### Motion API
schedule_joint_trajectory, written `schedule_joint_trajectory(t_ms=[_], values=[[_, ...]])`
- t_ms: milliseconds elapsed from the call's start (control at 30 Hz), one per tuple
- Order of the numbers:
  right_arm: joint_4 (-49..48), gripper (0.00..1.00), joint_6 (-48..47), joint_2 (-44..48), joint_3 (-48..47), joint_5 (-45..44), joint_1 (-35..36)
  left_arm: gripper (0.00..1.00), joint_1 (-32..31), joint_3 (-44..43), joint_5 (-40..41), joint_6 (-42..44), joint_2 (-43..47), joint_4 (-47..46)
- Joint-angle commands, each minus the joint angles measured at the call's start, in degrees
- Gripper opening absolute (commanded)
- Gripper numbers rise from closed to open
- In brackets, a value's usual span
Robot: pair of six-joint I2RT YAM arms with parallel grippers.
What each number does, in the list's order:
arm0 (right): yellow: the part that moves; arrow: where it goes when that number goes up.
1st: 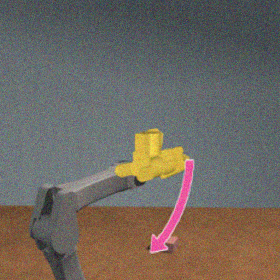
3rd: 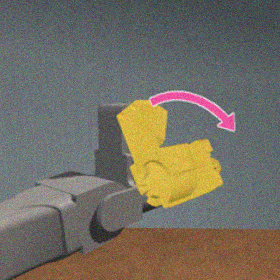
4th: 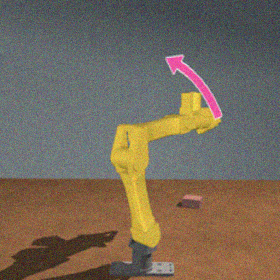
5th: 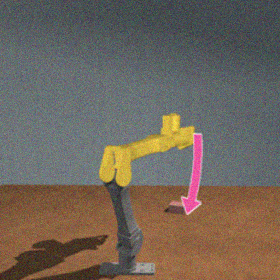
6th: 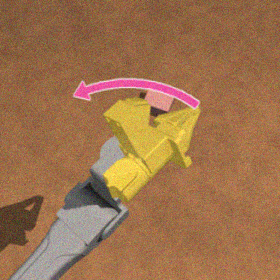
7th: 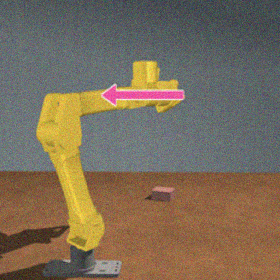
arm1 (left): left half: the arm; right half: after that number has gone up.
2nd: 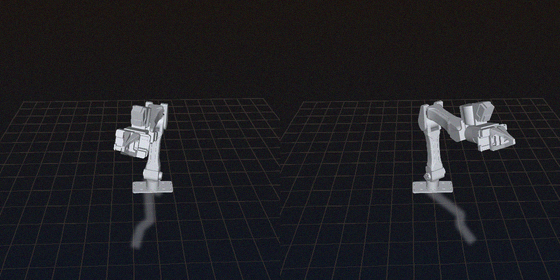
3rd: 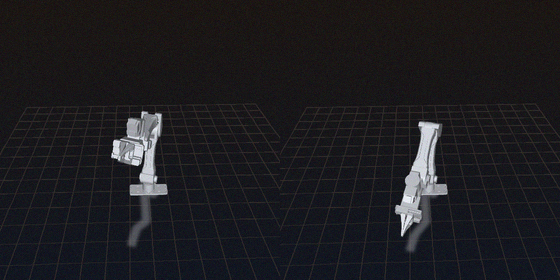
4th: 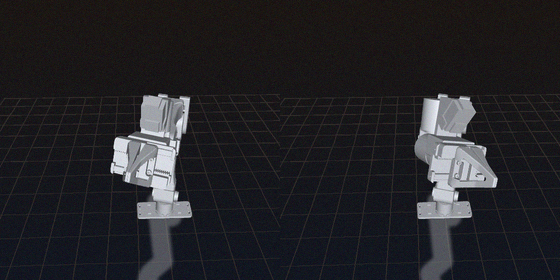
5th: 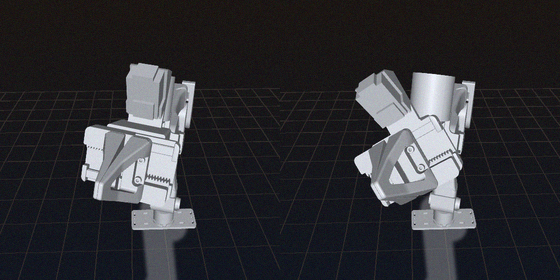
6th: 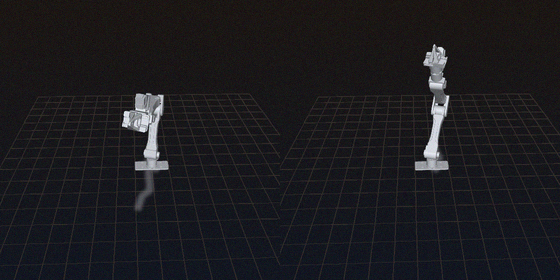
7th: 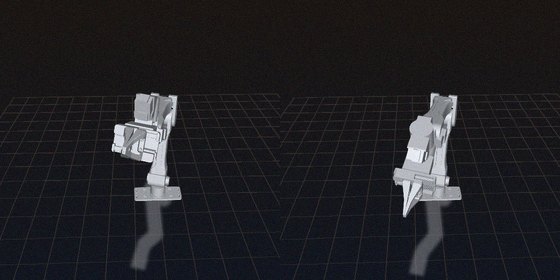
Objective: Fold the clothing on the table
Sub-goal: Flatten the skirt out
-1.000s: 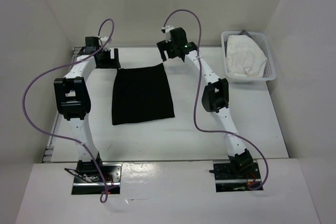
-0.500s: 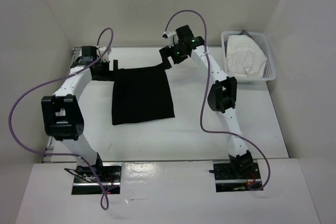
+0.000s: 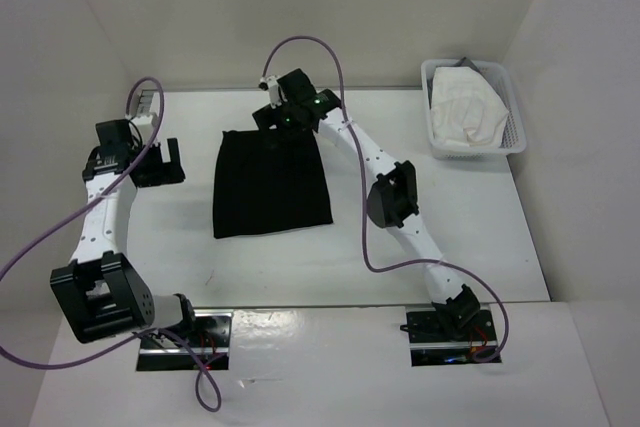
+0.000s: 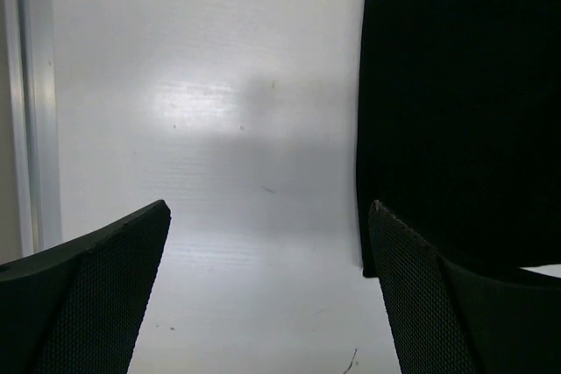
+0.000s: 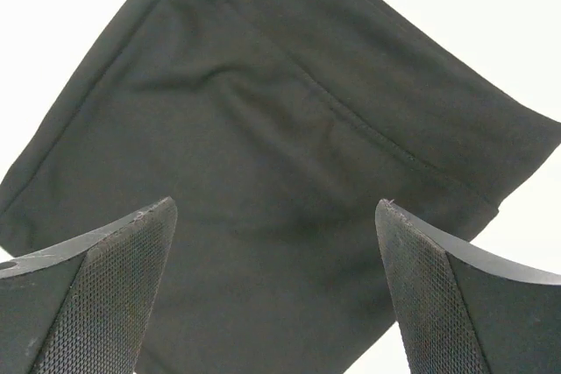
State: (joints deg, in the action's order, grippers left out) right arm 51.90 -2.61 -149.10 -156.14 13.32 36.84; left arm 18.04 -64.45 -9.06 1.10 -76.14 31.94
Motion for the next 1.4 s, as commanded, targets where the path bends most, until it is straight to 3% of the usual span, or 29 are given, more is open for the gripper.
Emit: schedule_joint_trajectory(t_ms=[0, 300, 633, 1167, 1367], values=[[-3.55, 0.98, 8.90, -6.97, -5.73, -8.46, 1.38, 1.00, 1.99, 4.05, 0.88, 2.05, 4.75, 1.37], [-4.61, 0.98, 14.47, -15.60, -15.77, -16.83, 5.26, 1.00, 4.80, 5.21, 1.59, 2.59, 7.58, 3.73], [-5.67, 0.98, 15.53, -18.94, -17.62, -22.63, 5.79, 1.00, 6.74, 5.73, -0.17, 3.64, 8.20, 3.74], [-0.76, 0.98, 15.54, -17.90, -17.62, -22.73, 5.79, 1.00, 6.74, 6.26, -0.70, 3.64, 7.67, 3.74], [1.36, 0.98, 15.53, -16.58, -14.21, -20.97, 2.81, 1.00, 6.74, 6.26, -1.22, 3.64, 7.67, 3.74]])
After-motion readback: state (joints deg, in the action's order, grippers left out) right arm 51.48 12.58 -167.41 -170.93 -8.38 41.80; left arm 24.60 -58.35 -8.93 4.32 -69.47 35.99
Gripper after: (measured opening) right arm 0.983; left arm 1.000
